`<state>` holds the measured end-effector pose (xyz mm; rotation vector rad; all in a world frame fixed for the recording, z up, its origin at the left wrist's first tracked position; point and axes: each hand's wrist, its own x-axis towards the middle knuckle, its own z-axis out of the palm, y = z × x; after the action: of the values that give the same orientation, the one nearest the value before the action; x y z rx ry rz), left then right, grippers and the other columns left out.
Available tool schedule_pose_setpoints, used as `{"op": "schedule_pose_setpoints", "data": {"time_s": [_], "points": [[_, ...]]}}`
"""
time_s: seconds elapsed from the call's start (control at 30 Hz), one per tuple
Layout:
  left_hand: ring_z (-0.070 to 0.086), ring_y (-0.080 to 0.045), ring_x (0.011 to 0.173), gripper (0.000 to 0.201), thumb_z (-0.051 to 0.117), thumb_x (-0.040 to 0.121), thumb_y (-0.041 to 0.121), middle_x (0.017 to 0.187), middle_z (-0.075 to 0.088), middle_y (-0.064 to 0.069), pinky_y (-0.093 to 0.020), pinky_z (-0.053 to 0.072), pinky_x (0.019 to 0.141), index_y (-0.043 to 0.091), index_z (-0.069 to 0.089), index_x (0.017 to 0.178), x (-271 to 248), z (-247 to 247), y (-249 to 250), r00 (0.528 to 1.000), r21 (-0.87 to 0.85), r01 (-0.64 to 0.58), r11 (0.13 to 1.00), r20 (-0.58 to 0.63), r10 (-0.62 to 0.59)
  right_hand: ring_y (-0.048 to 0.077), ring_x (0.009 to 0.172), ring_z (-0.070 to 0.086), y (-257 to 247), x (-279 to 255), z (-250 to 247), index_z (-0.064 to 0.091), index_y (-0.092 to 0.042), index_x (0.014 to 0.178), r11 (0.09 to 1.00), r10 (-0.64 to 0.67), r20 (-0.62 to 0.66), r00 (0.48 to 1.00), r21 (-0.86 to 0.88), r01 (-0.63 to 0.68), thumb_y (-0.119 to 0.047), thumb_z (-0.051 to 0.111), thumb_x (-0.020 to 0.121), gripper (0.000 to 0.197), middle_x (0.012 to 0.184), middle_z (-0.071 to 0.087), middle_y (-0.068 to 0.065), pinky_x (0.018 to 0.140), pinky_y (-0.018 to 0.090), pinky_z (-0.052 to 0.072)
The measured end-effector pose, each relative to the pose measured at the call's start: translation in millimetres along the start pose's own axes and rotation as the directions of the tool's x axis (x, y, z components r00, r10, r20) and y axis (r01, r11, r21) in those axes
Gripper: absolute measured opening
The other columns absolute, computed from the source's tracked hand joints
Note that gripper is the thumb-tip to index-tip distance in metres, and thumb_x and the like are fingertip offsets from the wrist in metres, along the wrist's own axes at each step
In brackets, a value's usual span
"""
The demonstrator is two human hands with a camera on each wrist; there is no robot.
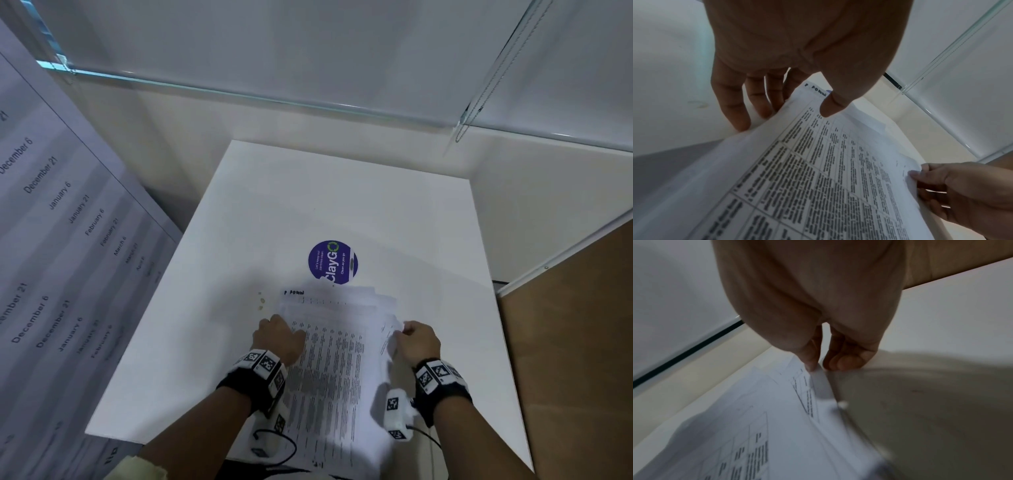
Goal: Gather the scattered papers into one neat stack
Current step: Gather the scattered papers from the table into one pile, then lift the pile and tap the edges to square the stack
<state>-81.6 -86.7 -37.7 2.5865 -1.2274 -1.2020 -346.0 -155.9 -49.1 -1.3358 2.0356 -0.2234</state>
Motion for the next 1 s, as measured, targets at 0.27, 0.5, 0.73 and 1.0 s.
{"op": "schedule_pose_setpoints", "data": {"time_s": [0.27,0.5,0.73,1.0], "points": [[0.049,-0.043,0.123,0.066,0.053,0.088,0.051,0.135,0.043,-0.020,-0.049,0.044,0.104,0.014,0.038,0.140,5.2,-3.3,-0.3,1.000,-0.002,-0.021,1.000,0.007,0.021,0.022,0.068,0.053,-13.0,-1.2,3.2,0.057,-0.015,0.080,0.974,-0.130,-0.072,0.989,0.177,0.141,-0.004,0.064,0.088,0.015,0.071,0.059,0.003,0.062,0.026,0.037],[0.050,-0.045,0.126,0.076,0.048,0.093,0.045,0.147,0.032,-0.021,-0.048,0.044,0.104,0.027,0.009,0.155,0.5,-0.2,0.0,0.996,0.019,-0.040,0.999,0.074,0.039,0.035,0.078,0.062,-14.8,-11.0,10.1,0.062,0.003,0.080,0.987,0.007,-0.117,0.993,0.161,0.012,-0.024,0.059,0.092,0.029,0.077,0.066,0.016,0.069,0.033,0.049],[0.047,-0.041,0.128,0.082,0.051,0.088,0.052,0.140,0.048,-0.021,-0.050,0.044,0.104,0.001,0.022,0.145,-5.3,13.1,8.7,0.996,-0.005,0.081,0.997,0.037,-0.080,0.029,0.080,0.068,-1.2,-32.7,42.5,0.067,-0.009,0.081,0.986,0.077,0.125,0.989,-0.156,-0.057,-0.077,0.056,0.052,0.075,0.093,0.069,0.016,0.063,0.034,0.057],[0.058,-0.037,0.114,0.086,0.072,0.065,0.057,0.132,0.054,-0.020,-0.042,0.051,0.099,0.007,0.044,0.129,-5.7,14.6,14.8,0.966,-0.144,0.223,0.964,0.163,-0.199,0.018,0.072,0.053,-28.7,-73.5,24.3,0.044,-0.013,0.086,0.996,0.011,0.152,0.988,-0.086,0.002,-0.045,0.075,0.075,0.046,0.081,0.053,0.002,0.063,0.028,0.045]]}}
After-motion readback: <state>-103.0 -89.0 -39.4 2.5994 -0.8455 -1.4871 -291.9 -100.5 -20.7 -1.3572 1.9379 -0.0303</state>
